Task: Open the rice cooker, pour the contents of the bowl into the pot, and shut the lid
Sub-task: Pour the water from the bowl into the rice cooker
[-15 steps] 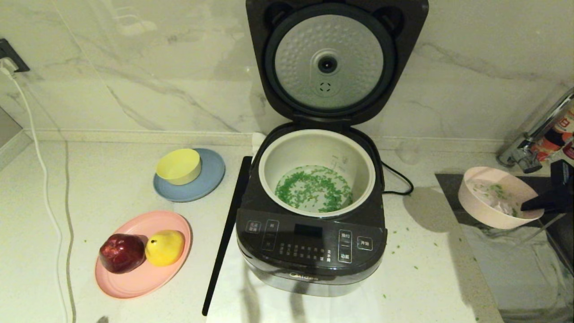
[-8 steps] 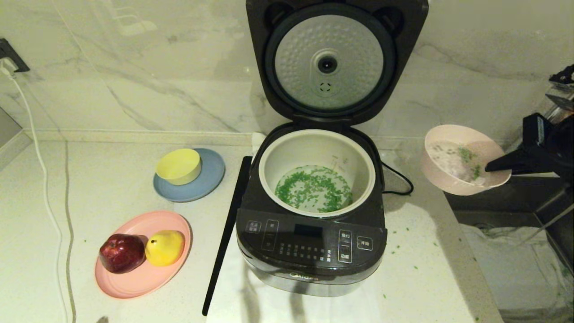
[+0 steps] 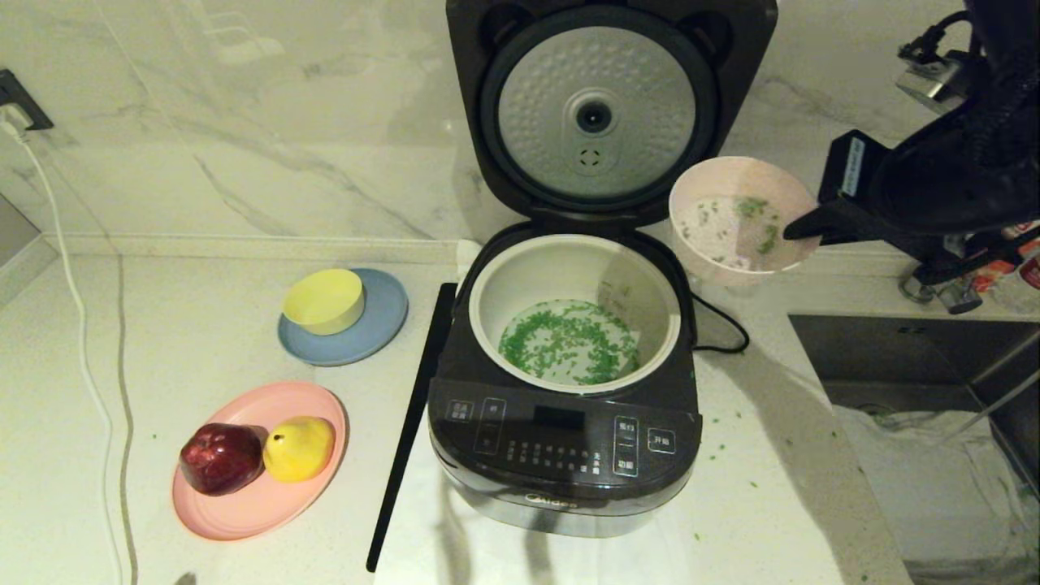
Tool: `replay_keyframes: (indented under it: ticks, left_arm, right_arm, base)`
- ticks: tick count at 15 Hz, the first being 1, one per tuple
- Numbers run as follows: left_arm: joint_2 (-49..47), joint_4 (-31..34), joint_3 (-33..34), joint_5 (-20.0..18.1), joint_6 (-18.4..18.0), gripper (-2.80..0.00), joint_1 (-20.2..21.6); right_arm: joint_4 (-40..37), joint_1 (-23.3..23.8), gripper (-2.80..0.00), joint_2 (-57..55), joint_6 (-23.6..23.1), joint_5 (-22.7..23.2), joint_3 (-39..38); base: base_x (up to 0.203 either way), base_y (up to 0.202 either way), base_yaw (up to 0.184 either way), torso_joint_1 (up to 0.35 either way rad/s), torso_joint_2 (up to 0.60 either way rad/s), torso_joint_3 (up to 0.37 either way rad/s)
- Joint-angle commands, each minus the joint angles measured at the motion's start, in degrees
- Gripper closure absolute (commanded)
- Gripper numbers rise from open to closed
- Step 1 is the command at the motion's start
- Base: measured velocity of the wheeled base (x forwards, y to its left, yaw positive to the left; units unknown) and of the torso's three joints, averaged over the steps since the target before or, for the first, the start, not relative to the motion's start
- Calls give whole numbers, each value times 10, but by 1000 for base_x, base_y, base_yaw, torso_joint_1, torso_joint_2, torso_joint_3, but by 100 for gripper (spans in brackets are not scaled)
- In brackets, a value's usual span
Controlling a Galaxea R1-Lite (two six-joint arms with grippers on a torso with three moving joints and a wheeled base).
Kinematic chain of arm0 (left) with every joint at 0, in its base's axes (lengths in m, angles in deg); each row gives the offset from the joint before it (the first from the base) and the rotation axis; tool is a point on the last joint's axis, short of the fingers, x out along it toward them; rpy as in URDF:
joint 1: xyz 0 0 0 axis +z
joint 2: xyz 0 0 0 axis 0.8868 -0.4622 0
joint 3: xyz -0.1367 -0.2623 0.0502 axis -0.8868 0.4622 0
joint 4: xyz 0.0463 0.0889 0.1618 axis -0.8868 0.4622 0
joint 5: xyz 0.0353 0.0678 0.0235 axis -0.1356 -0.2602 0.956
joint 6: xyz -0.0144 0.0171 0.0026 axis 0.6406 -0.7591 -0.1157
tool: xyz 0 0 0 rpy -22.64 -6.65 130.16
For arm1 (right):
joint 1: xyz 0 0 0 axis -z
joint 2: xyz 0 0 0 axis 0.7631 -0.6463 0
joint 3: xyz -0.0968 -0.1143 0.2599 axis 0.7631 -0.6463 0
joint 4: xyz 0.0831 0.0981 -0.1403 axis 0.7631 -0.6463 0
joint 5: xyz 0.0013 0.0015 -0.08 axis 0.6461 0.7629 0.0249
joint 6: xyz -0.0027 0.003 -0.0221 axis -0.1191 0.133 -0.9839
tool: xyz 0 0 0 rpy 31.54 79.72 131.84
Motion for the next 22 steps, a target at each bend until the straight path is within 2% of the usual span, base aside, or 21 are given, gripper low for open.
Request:
replay_keyframes:
  ticks: [1, 3, 10, 15, 19, 22]
  left_arm:
    - [0, 0, 5, 0, 0, 0, 0]
    - [0, 0, 5, 1, 0, 0, 0]
    - [0, 0, 5, 1, 0, 0, 0]
    - [0, -1, 5, 0, 1, 0, 0]
    - [0, 0, 5, 0, 0, 0, 0]
    - [0, 0, 5, 1, 0, 0, 0]
  right_arm:
    - [36, -48, 0, -49, 3, -34, 11]
    - [69, -71, 0, -67, 2, -61, 12]
    - [113, -105, 0, -105, 3, -72, 11]
    - [161, -107, 0, -135, 3, -143, 9]
    - [162, -113, 0, -138, 1, -153, 9]
    - [177, -125, 0, -140, -6, -206, 8]
  base:
    - [0, 0, 0, 0, 0, 0]
    - [0, 0, 0, 0, 0, 0]
    - [0, 0, 0, 0, 0, 0]
    - [0, 0, 0, 0, 0, 0]
    - [0, 0, 0, 0, 0, 0]
    - [0, 0, 0, 0, 0, 0]
